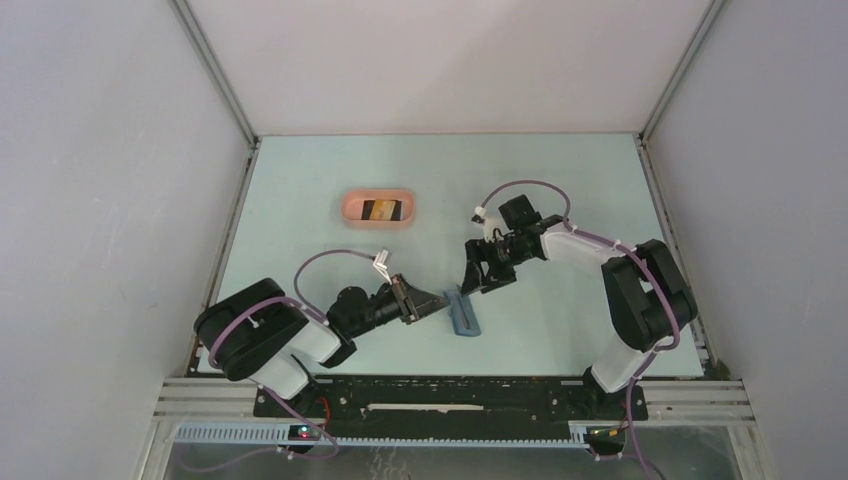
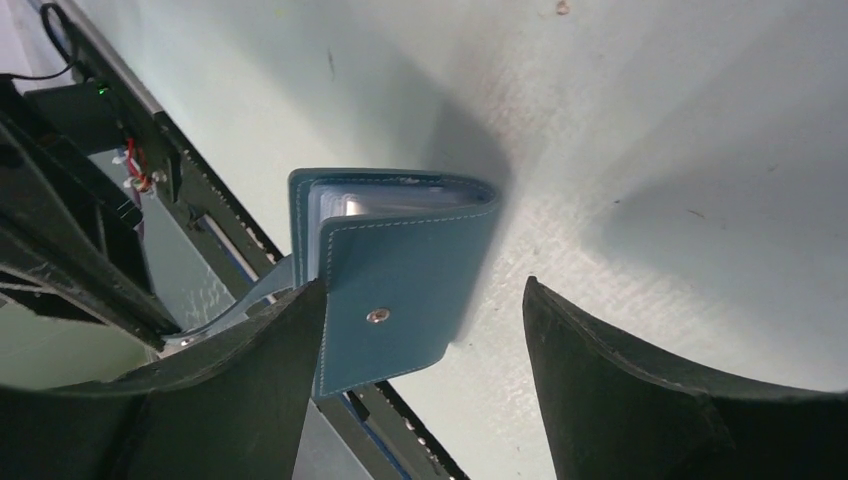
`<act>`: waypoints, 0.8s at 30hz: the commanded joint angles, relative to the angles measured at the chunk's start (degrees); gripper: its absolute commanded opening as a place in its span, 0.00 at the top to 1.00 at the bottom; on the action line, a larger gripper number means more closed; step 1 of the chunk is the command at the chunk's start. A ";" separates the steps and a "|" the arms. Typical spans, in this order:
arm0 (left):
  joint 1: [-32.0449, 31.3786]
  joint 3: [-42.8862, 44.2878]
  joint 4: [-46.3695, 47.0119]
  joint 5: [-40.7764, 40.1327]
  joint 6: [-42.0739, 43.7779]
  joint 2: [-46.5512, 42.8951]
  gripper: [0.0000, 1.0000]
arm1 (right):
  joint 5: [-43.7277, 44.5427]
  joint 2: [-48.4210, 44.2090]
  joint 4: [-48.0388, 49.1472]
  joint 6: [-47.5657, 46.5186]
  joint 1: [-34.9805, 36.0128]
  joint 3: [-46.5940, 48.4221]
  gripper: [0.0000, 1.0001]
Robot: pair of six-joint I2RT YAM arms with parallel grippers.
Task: Put the credit cards into the card holder
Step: Open the card holder at the center of the board.
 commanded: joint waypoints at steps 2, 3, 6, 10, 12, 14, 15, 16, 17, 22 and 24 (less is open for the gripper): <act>-0.41 2.62 3.49 1.91 0.10 -0.38 1.00 | -3.08 -5.13 0.03 -1.42 0.57 1.68 0.17; -0.44 2.72 3.45 2.04 0.09 -0.36 1.00 | -2.50 -5.30 -0.17 -1.90 0.89 1.75 0.16; -0.40 2.92 3.42 2.22 0.05 -0.14 1.00 | 0.11 -4.72 -0.96 -3.38 2.76 1.91 0.15; -0.40 2.57 3.45 1.94 0.22 0.21 1.00 | 9.03 -2.30 -3.59 -5.92 6.67 3.72 0.17; -0.27 1.88 3.35 1.48 0.56 0.40 1.00 | 12.03 -1.07 -4.74 -6.32 7.23 4.59 0.23; 0.13 1.04 3.35 1.15 0.88 0.83 1.00 | 13.70 -0.58 -5.29 -6.71 6.91 4.96 0.31; 0.40 0.52 3.37 0.88 1.08 1.18 1.00 | 14.27 -0.76 -5.28 -6.81 6.57 5.01 0.36; 0.74 -0.13 3.34 0.80 1.28 1.49 1.00 | 14.72 -0.94 -5.30 -7.09 6.13 4.99 0.40; 1.10 -0.54 3.34 0.66 1.55 1.97 1.00 | 15.12 -1.05 -5.37 -7.43 5.66 4.99 0.46; 2.66 -1.46 3.36 1.10 2.76 6.09 1.00 | 16.13 -0.50 -6.41 -8.27 4.30 5.46 0.74; 3.00 -1.69 3.37 0.97 3.20 7.43 1.00 | 15.80 -0.19 -7.11 -9.35 3.65 5.87 0.86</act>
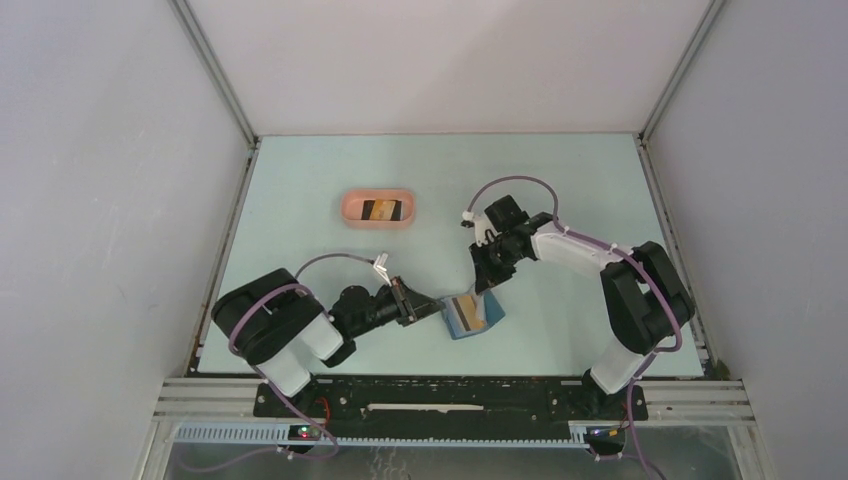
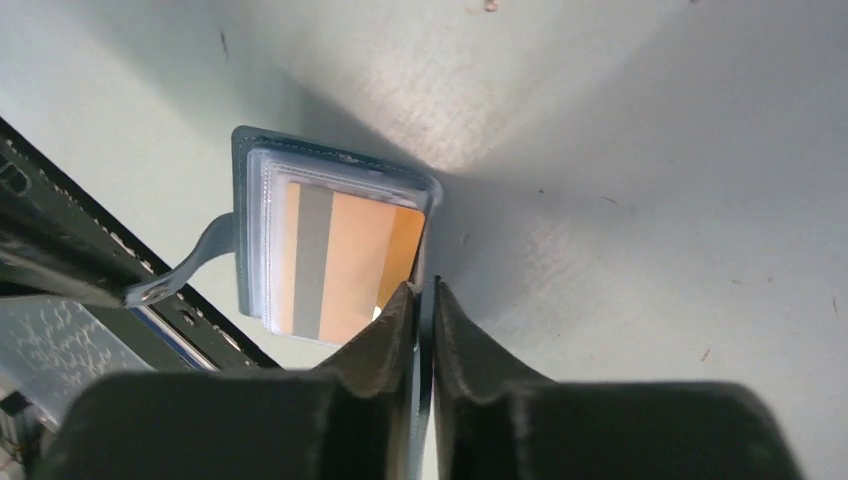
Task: Put the credit cards into the card holder
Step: Open the card holder at the center of the board.
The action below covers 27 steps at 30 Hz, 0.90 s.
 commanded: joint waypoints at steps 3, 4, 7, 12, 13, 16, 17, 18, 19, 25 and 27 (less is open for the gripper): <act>1.29 -1.62 2.01 -0.40 2.93 5.18 1.00 | 1.36 0.80 -2.00 -4.04 -1.88 2.98 0.96; 1.28 -1.62 1.82 -0.44 2.97 5.96 1.00 | 1.07 0.91 -2.25 -4.80 -2.15 3.30 0.98; 1.25 -0.69 0.95 0.67 2.88 8.32 1.00 | -0.64 0.96 -3.22 -10.60 -2.79 4.22 1.00; 0.18 1.74 0.66 4.98 1.97 10.94 1.00 | -2.17 3.03 -6.78 -29.07 -2.70 8.11 0.93; -0.03 1.88 0.68 5.44 2.03 10.82 1.00 | -2.04 3.93 -7.39 -31.52 -2.34 9.31 0.90; -0.12 0.37 0.37 4.34 2.93 8.73 0.91 | -1.24 5.96 -7.33 -37.14 -1.67 12.07 0.77; -0.05 -0.74 -0.21 3.40 3.62 7.42 0.88 | -0.57 6.43 -6.86 -38.09 -1.55 12.83 0.71; -0.05 -1.54 -0.88 2.48 4.39 5.94 0.84 | -0.48 6.76 -6.56 -38.64 -1.54 13.83 0.65; -0.10 -2.33 -1.64 1.25 5.32 4.21 0.81 | -0.04 7.11 -6.17 -38.87 -1.54 14.77 0.59; 0.03 -3.65 -15.52 -4.79 14.05 -11.90 0.70 | 8.56 4.47 -3.20 -38.75 -1.40 16.27 0.40; 0.04 -2.28 -25.49 -7.13 19.04 -20.25 0.68 | 12.35 2.60 -1.87 -38.24 -1.79 15.30 0.39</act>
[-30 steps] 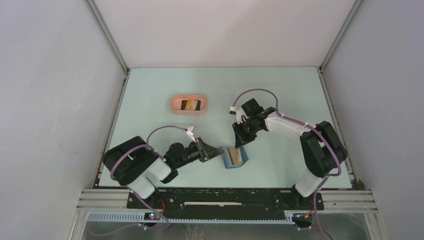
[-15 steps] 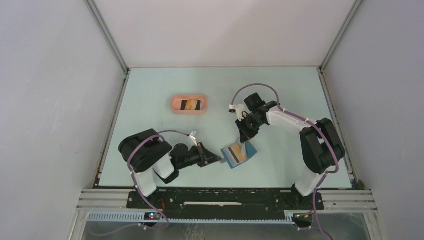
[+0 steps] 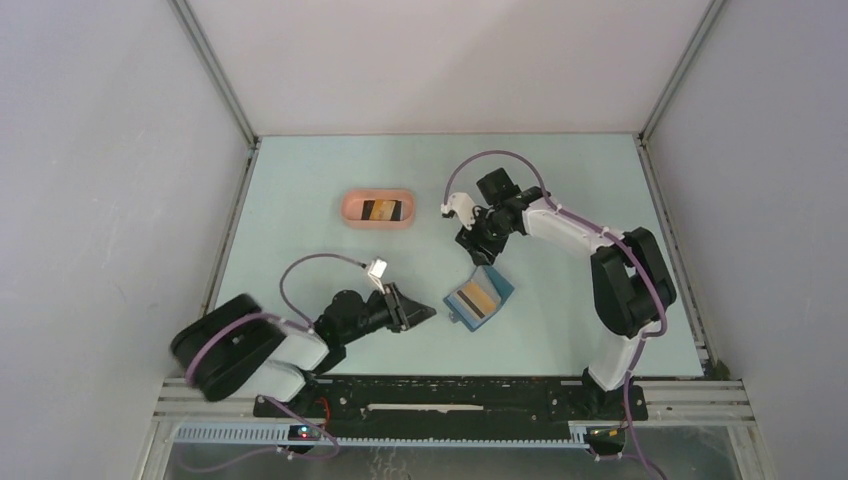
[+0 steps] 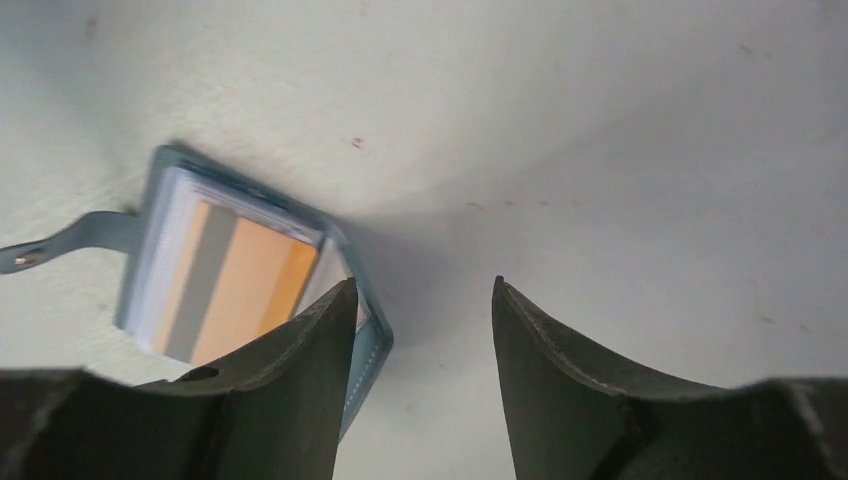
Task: Put the credit cards into the card holder
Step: Open the card holder at the center of the board.
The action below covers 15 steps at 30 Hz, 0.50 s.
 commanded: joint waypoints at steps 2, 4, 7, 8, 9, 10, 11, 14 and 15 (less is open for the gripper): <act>-0.16 4.03 -27.16 -8.27 17.12 -22.52 0.67 | 9.81 -6.95 3.83 -1.19 -1.06 -0.71 0.39; -0.29 7.57 -39.49 -12.21 24.67 -32.66 0.65 | 8.03 -9.91 3.85 -0.54 -2.22 -1.76 0.39; -0.31 11.08 -48.97 -17.56 34.71 -45.25 0.50 | 0.10 -16.15 2.84 0.40 -4.30 -3.46 0.39; -0.30 11.71 -49.83 -19.15 37.39 -48.09 0.42 | -3.45 -18.82 2.87 0.86 -4.98 -4.18 0.39; -0.29 11.96 -49.49 -19.60 39.61 -50.04 0.32 | -7.03 -21.27 2.75 1.26 -5.58 -4.92 0.39; -0.20 12.15 -48.52 -19.25 41.50 -51.32 0.21 | -12.57 -24.90 2.45 1.81 -6.33 -5.52 0.39; -0.16 12.42 -47.29 -18.08 43.02 -51.82 0.09 | -17.27 -27.58 2.33 2.16 -7.09 -6.20 0.39; 0.15 15.14 -45.76 -11.29 48.21 -48.04 0.00 | -32.90 -32.06 -0.20 -0.96 -10.02 -8.30 0.35; 0.21 16.63 -46.65 -9.46 49.59 -45.57 0.00 | -36.60 -31.34 -2.53 -2.04 -10.40 -8.60 0.25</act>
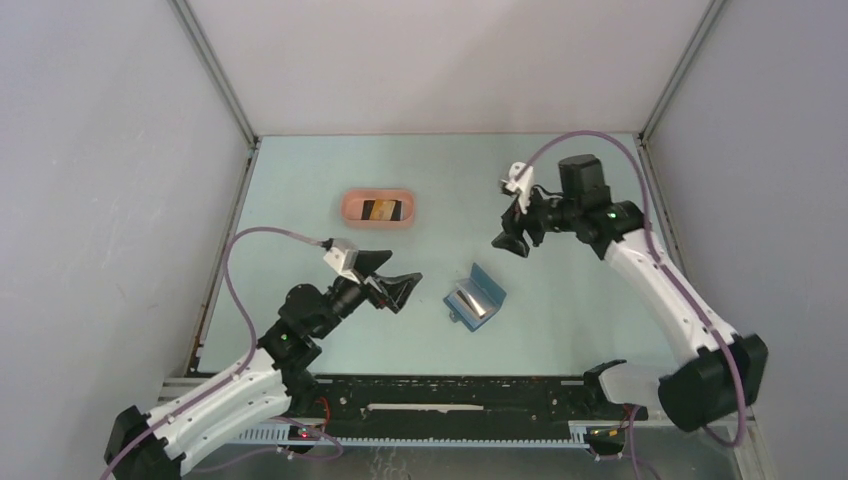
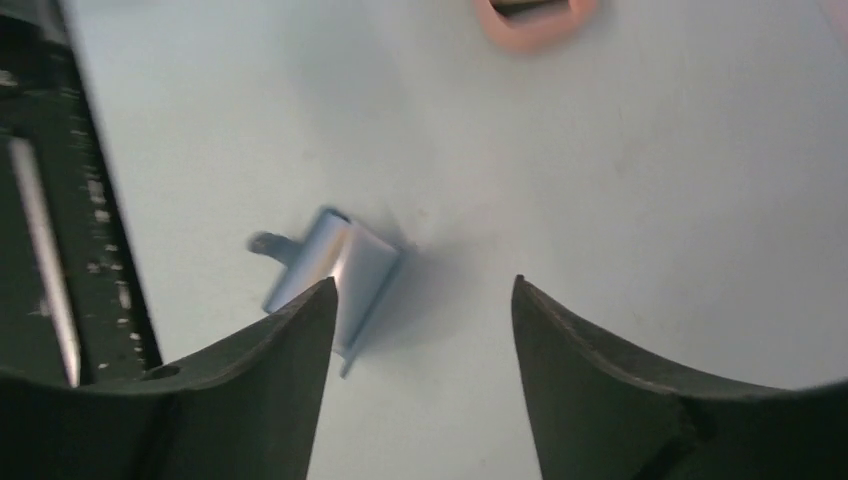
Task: Put the credit cards into the card holder
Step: Open the card holder at the center of the board.
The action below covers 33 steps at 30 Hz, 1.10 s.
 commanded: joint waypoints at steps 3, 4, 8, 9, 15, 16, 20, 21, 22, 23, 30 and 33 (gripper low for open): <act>0.37 9.31 -5.42 10.10 14.55 13.29 0.00 | -20.11 3.41 -7.84 0.11 -0.51 -2.13 0.22; 0.41 10.01 -4.79 11.64 15.22 15.44 0.00 | -16.81 5.68 -8.32 1.27 -0.28 -2.17 0.23; 0.46 11.50 -3.43 15.20 19.84 22.42 0.00 | -2.73 9.14 -3.31 4.74 -1.12 -4.51 0.27; 0.48 11.61 -3.23 15.53 21.72 23.68 0.00 | 0.26 9.38 -2.19 5.06 -0.75 -5.40 0.27; 0.48 10.66 0.92 17.60 26.58 30.21 0.00 | 4.64 16.03 -4.63 3.65 2.64 -5.17 0.32; 0.41 10.51 1.86 18.06 26.89 31.51 0.00 | 4.88 17.39 -5.16 3.69 3.02 -4.51 0.38; 0.47 10.31 4.66 18.35 27.48 35.04 0.00 | 4.27 20.50 -7.26 3.65 3.67 -2.30 0.69; 0.44 10.36 5.62 18.42 27.66 36.07 0.00 | 4.80 20.45 -7.10 3.32 3.98 -2.27 0.75; 0.52 10.47 6.42 18.93 27.97 37.10 0.00 | 5.30 20.29 -6.84 2.91 4.24 -2.26 0.80; 0.57 10.96 7.26 19.47 28.32 38.38 0.00 | 5.66 20.06 -6.62 1.73 4.47 -2.09 0.86; 2.05 15.75 11.04 24.00 29.21 47.22 0.00 | 3.92 17.15 -8.07 -15.06 6.56 -2.07 1.00; 2.28 14.33 16.92 27.00 30.19 48.72 0.00 | 1.46 15.25 -9.57 -24.82 7.08 -3.22 1.00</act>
